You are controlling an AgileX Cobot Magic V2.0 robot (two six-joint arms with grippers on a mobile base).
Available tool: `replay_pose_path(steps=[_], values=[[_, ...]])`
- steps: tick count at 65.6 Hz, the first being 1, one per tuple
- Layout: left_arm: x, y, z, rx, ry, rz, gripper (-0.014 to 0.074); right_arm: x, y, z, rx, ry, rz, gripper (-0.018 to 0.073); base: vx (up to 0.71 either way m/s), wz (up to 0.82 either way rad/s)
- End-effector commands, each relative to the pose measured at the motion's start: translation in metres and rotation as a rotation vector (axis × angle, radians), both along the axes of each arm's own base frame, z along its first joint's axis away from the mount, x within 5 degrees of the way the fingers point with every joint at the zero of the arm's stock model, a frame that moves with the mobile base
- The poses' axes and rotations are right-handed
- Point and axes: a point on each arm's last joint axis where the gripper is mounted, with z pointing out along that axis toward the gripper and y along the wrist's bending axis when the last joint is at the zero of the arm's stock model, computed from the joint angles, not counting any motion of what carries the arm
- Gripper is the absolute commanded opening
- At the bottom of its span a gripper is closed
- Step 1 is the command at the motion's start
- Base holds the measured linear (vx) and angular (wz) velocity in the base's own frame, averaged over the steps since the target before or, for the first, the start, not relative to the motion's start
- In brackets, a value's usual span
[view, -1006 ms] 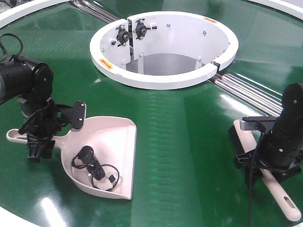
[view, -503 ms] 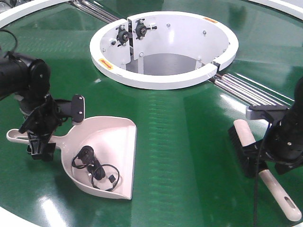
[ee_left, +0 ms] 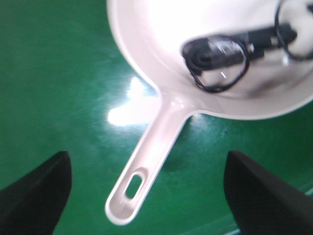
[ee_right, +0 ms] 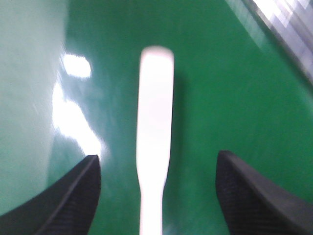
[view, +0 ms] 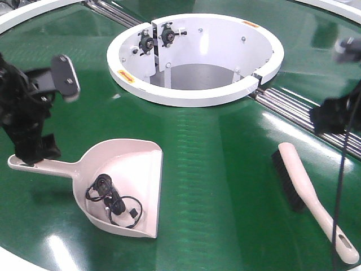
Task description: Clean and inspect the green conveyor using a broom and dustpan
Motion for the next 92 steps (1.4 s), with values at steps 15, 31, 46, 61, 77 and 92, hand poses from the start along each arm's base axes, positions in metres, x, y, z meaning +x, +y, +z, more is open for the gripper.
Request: replay_pose_path(steps=[15, 31, 46, 61, 77, 92], values=[[-0.052, 0.005, 0.094, -0.311, -0.419, 0.161, 0.0585, -0.029, -0.001, 0.074, 0.024, -0.391, -0.002, 0.0485, 0.0, 0.0], [-0.098, 0.017, 0.127, -0.558, -0.632, 0.325, 0.0585, -0.079, -0.004, 0.072, 0.035, -0.584, -0.001, 0.0485, 0.0, 0.0], [-0.147, 0.031, 0.093, -0.758, -0.848, 0.384, 0.0585, -0.145, -0.008, 0.049, 0.038, -0.868, 0.002, 0.0484, 0.0, 0.0], [-0.216, 0.049, 0.035, -0.865, -0.984, 0.384, 0.0585, -0.205, -0.011, 0.01, 0.039, -1.019, 0.007, 0.0484, 0.0, 0.0], [-0.244, 0.055, -0.03, -0.836, -0.929, 0.397, 0.0541, -0.241, -0.013, -0.044, 0.023, -1.093, 0.017, 0.0484, 0.0, 0.0], [-0.235, 0.054, -0.07, -0.832, -0.907, 0.419, 0.0461, -0.228, -0.013, -0.092, 0.015, -1.016, 0.018, 0.0484, 0.0, 0.0]])
